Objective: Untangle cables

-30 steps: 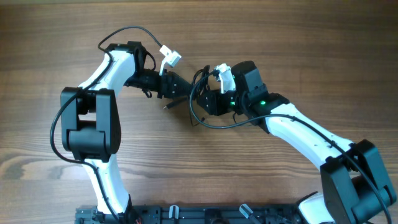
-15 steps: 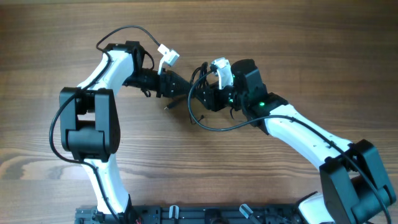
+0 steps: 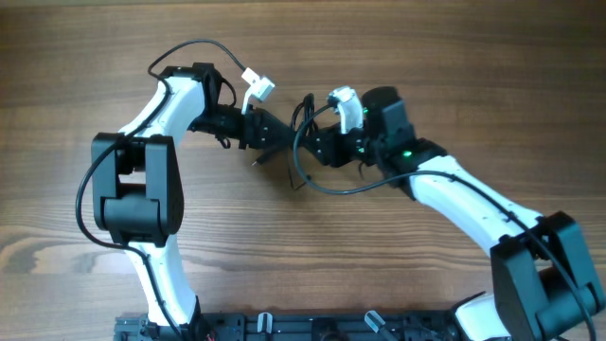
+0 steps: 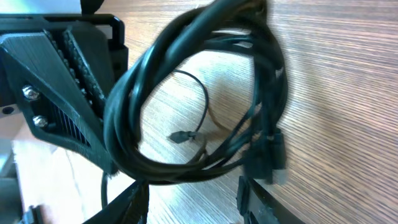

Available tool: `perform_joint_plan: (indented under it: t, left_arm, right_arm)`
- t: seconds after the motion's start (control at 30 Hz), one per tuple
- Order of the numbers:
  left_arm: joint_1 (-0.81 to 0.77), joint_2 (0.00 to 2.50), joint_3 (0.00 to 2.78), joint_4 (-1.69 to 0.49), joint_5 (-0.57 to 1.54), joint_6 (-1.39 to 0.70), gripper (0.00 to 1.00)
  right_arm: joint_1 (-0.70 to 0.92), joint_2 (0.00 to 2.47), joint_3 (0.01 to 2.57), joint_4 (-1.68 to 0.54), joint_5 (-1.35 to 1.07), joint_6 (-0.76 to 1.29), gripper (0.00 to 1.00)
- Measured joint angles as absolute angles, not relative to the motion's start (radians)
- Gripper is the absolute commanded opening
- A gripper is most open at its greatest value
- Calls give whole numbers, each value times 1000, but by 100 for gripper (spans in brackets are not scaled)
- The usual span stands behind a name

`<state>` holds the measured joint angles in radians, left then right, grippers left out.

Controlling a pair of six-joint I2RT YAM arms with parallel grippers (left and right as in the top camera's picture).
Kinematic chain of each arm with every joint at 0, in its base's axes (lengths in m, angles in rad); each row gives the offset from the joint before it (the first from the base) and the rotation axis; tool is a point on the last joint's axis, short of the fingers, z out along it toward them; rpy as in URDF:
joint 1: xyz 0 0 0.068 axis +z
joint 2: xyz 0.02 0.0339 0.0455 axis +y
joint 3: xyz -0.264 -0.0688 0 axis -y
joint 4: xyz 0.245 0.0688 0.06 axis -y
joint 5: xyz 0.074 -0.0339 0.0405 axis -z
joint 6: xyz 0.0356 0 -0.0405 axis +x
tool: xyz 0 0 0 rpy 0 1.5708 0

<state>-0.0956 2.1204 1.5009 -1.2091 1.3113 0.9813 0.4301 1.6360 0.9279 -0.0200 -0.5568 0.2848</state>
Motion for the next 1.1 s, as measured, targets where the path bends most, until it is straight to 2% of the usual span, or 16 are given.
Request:
perform_joint_plan:
  t: [0.3,0.73,1.1]
  left_arm:
    - [-98,2120,1501,-1209,1308,981,4]
    - [-147,2120,1501,-1211,1311,981,4]
    - [-146,2120,1501,-1212,1310,981,4]
  right_arm:
    - [300,1610,928,-135,-663,224,43]
    - [408,1610,928,-73,-670,203,46]
    - [414,1610,928,-72,-600,192,46]
